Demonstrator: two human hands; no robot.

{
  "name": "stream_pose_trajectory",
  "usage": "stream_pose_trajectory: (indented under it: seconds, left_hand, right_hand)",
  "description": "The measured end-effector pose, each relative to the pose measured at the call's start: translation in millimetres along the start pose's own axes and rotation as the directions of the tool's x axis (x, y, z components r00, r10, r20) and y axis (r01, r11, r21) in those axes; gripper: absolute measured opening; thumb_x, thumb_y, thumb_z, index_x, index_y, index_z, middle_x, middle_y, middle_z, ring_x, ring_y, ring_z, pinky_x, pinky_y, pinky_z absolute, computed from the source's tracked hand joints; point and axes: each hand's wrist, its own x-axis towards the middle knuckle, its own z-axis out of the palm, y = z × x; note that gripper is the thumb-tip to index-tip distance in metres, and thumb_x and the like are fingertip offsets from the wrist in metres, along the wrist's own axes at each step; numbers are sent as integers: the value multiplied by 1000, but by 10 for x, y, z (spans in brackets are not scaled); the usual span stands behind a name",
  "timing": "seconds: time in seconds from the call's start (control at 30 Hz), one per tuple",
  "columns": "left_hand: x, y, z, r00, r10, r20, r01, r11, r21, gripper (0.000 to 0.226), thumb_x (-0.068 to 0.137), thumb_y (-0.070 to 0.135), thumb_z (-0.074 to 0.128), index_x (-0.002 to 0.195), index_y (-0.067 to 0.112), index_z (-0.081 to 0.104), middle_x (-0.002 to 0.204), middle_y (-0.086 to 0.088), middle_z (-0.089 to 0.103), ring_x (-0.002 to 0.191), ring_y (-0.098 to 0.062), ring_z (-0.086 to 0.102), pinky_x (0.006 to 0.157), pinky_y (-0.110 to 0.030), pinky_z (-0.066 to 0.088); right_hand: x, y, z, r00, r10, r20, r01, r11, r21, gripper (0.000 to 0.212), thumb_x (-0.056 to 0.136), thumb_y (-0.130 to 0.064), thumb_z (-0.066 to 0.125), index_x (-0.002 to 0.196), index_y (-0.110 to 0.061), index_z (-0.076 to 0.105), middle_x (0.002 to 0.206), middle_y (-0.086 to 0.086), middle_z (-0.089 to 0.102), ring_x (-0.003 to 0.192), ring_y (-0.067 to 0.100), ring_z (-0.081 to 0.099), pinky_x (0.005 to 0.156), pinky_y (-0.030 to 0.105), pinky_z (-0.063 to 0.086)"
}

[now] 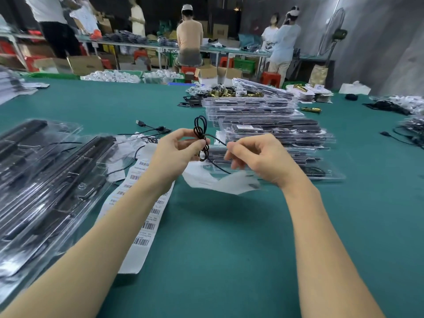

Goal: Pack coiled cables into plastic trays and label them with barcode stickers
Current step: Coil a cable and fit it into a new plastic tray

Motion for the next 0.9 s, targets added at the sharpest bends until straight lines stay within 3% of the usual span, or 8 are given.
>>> stream_pose_trajectory:
  seconds: [0.07,0.17,0.3,0.37,0.5,0.6,0.73,0.9]
  left_hand:
    - [1,-10,11,1000,-6,-14,6,1000,17,12,90,14,72,101,16,69,94,0,78,88,-9,72,69,-18,54]
    - [-9,-14,17,997,-13,72,7,997,80,10,95,13,66,103,17,71,94,2,78,83,-12,70,72,-20,55]
    - [-44,30,56,976,-65,208,87,991,-99,23,101,25,57,105,11,75,99,-9,73,85,-15,64,81,-25,55]
    - [-50,48,71,970,-59,237,95,985,-143,26,96,31,63,107,11,74,99,-8,73,89,-15,67,86,-27,56]
    - [-52,46,89,987,-55,153,77,988,-138,24,86,25,74,105,10,73,85,0,73,75,-11,63,84,-26,54]
    - [-61,82,60,982,-67,179,104,973,-207,36,76,29,77,103,4,74,87,-5,73,78,-15,64,80,-23,54]
    - [-44,108,28,977,-143,156,187,928,-322,32,66,26,82,93,11,75,89,-3,75,67,-8,66,68,-17,55]
    - [-35,65,-3,979,-197,54,204,931,-303,41,57,37,86,90,15,77,87,-1,72,60,-9,57,61,-17,53]
  right_hand:
    - [9,-33,42,999,17,43,-20,998,64,27,99,-23,61,78,-18,77,60,-1,61,57,18,49,58,30,41]
    - [50,-61,123,999,28,-22,-22,974,226,25,101,-21,60,88,-10,77,60,1,50,50,14,41,49,25,37]
    - [71,-19,219,994,108,-17,-102,973,207,17,96,-29,67,89,-22,81,60,-9,59,49,9,49,54,27,50]
    - [61,15,289,988,148,-33,-137,963,232,16,93,-33,70,83,-24,79,61,-9,62,50,9,51,56,31,54]
    - [78,10,396,964,235,-121,-184,925,332,24,87,-37,77,80,-16,69,63,1,69,45,13,56,53,31,55]
    - [89,-16,423,958,257,-124,-200,915,350,36,85,-37,79,78,-6,62,62,7,70,43,17,55,51,30,54]
    - [37,-36,278,962,236,138,-267,919,289,33,93,-36,71,79,-7,62,70,7,72,54,18,60,57,26,55]
    - [-124,76,0,842,298,450,-396,908,138,15,93,-25,71,85,-14,65,86,4,72,61,17,60,53,21,45]
